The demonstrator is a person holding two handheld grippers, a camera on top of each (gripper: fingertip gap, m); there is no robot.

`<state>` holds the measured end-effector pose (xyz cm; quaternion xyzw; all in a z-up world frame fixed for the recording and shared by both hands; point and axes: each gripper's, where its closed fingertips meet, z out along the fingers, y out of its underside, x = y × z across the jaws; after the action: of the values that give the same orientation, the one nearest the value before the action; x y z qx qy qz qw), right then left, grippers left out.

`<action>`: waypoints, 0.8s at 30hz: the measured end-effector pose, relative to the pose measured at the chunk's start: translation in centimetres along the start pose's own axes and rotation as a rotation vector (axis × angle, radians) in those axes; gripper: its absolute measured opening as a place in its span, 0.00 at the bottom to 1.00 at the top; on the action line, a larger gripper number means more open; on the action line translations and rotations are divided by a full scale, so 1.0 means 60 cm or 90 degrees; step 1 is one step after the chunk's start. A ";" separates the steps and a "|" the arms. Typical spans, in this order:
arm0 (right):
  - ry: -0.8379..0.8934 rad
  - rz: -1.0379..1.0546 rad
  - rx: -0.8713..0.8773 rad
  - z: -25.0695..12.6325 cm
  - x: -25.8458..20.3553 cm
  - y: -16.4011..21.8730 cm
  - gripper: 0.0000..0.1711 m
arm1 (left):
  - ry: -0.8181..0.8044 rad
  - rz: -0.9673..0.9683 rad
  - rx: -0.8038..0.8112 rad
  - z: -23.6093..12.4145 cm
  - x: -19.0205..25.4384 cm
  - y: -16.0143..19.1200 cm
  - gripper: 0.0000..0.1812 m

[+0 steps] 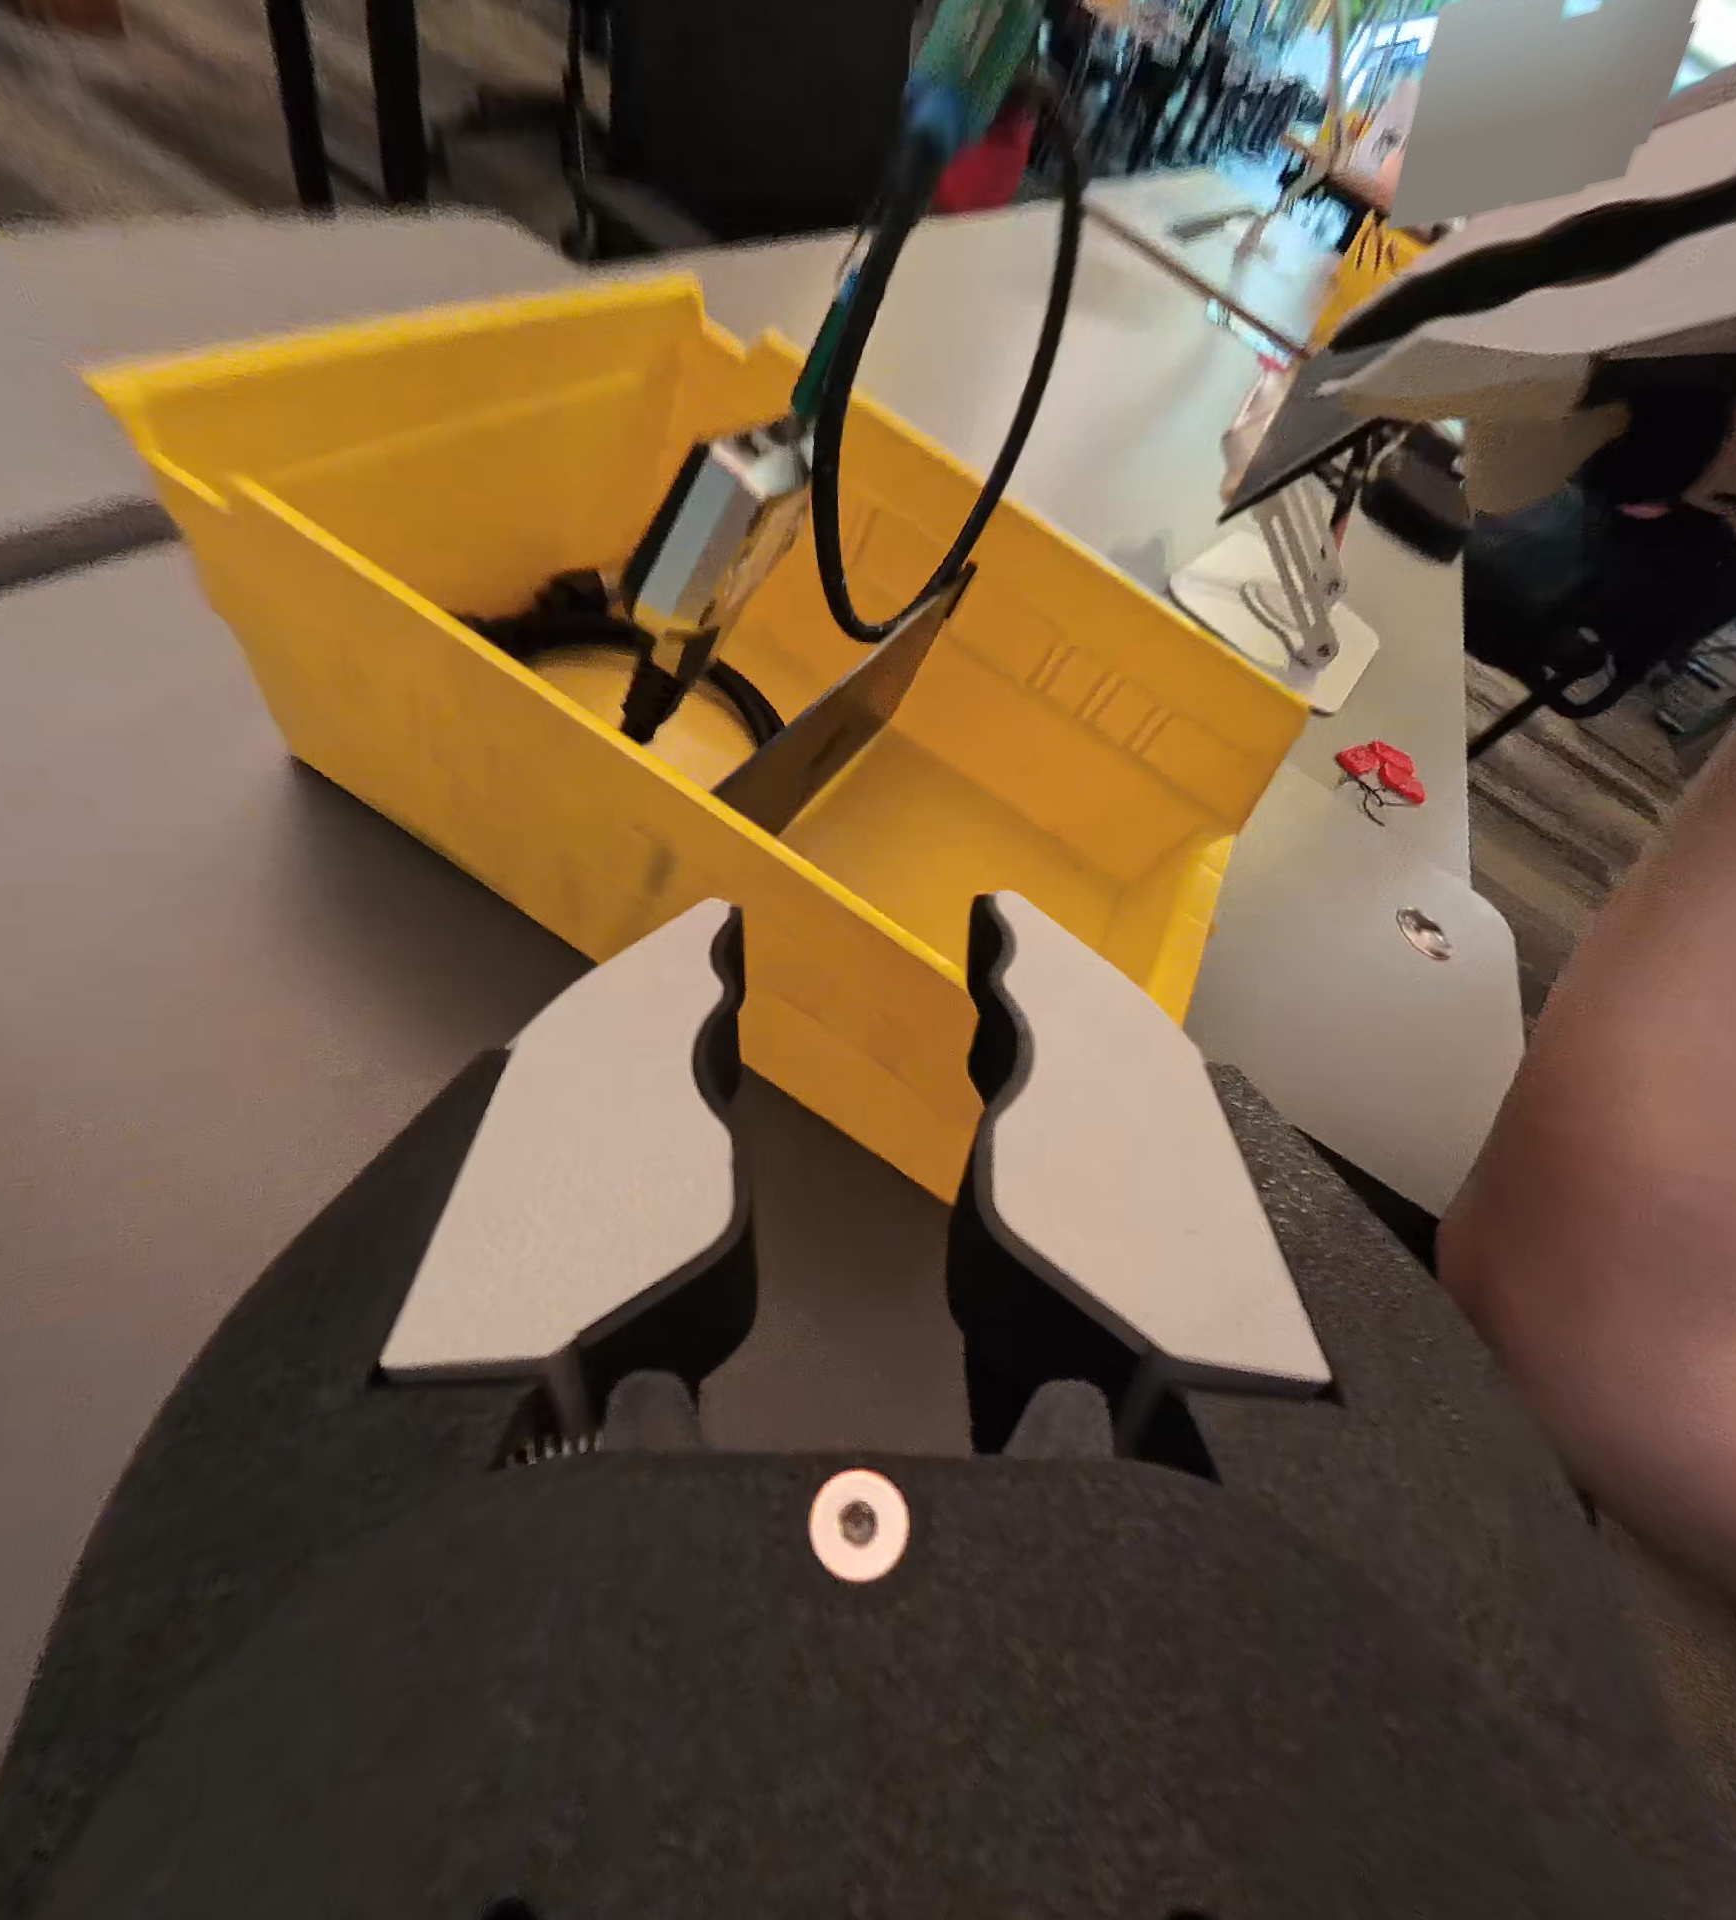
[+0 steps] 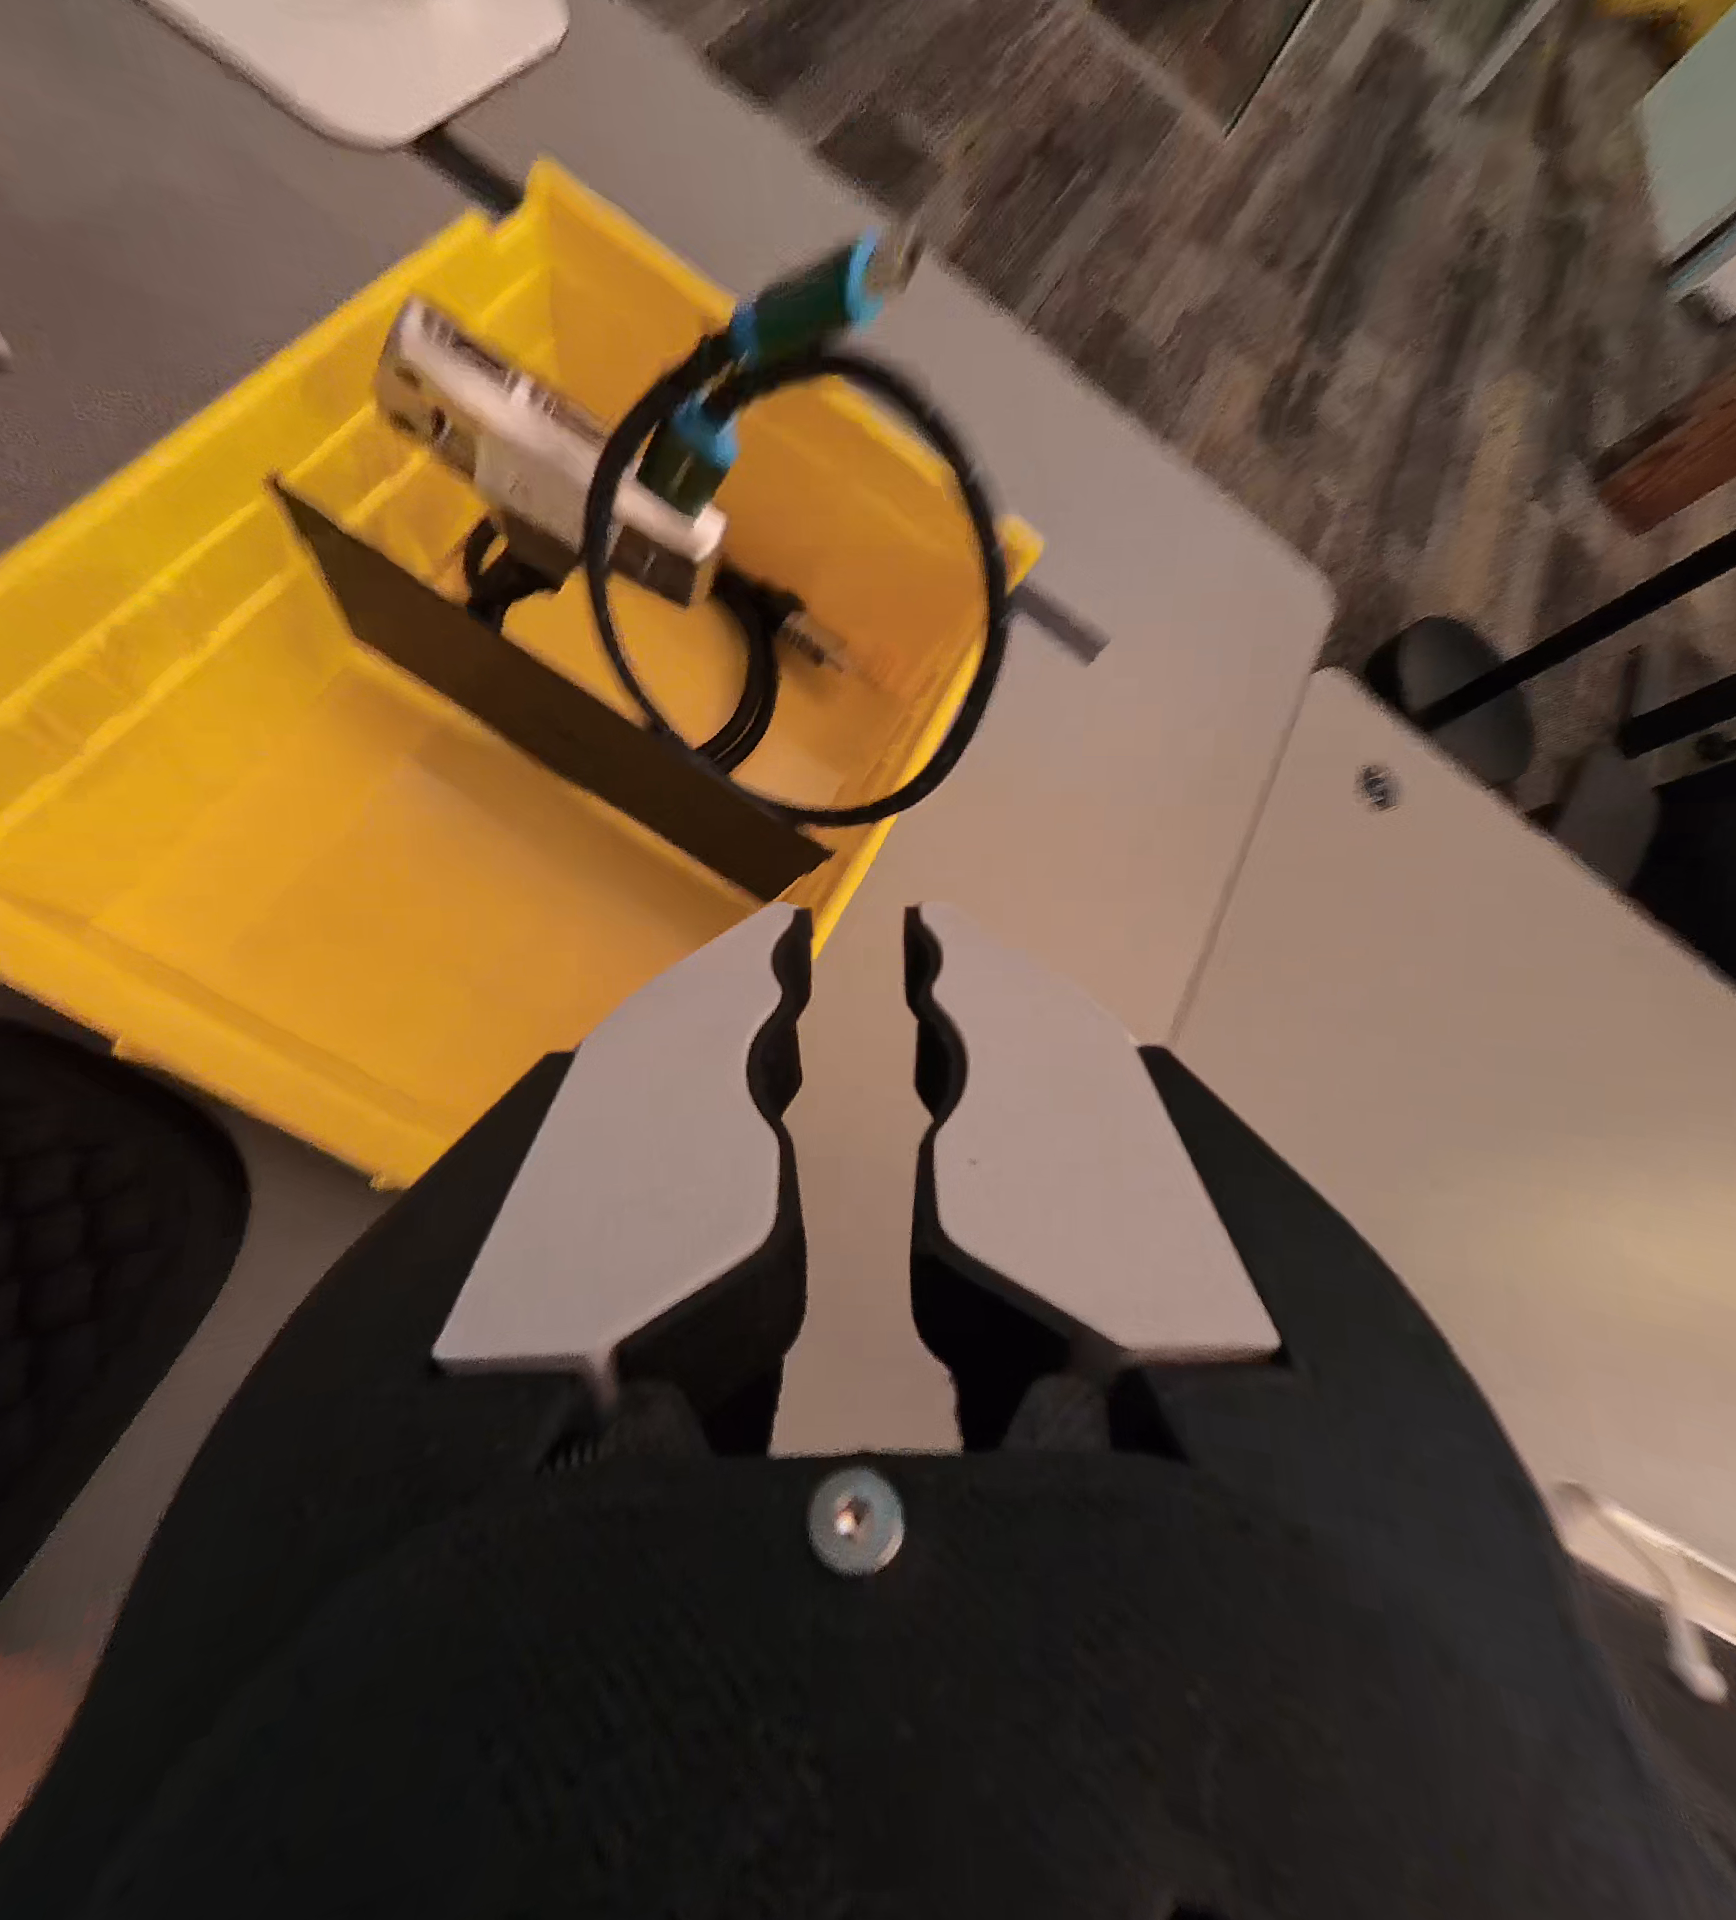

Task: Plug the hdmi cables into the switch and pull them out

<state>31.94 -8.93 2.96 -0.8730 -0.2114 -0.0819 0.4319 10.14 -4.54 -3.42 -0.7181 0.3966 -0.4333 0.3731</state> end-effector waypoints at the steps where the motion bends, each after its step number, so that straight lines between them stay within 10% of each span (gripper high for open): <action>1: 0.037 -0.008 0.034 -0.012 0.011 -0.021 0.12 | -0.018 0.022 0.018 -0.037 -0.001 -0.004 0.25; 7: 0.157 -0.021 0.445 -0.152 0.005 -0.229 0.19 | -0.203 0.131 0.046 -0.352 -0.073 0.010 0.35; 10: 0.047 -0.058 0.754 -0.242 -0.092 -0.318 0.22 | -0.417 0.188 0.007 -0.546 -0.183 0.022 0.34; 13: -0.039 -0.039 0.837 -0.260 -0.159 -0.370 0.25 | -0.497 0.182 -0.052 -0.674 -0.260 0.042 0.29; 24: -0.094 -0.065 0.787 -0.165 -0.244 -0.424 0.21 | -0.413 0.160 -0.194 -0.682 -0.384 0.054 0.29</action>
<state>8.04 -7.43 22.57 -0.4537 -0.2903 0.0960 0.8370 -35.36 6.82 0.37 -0.8110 0.4030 -0.0701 0.4182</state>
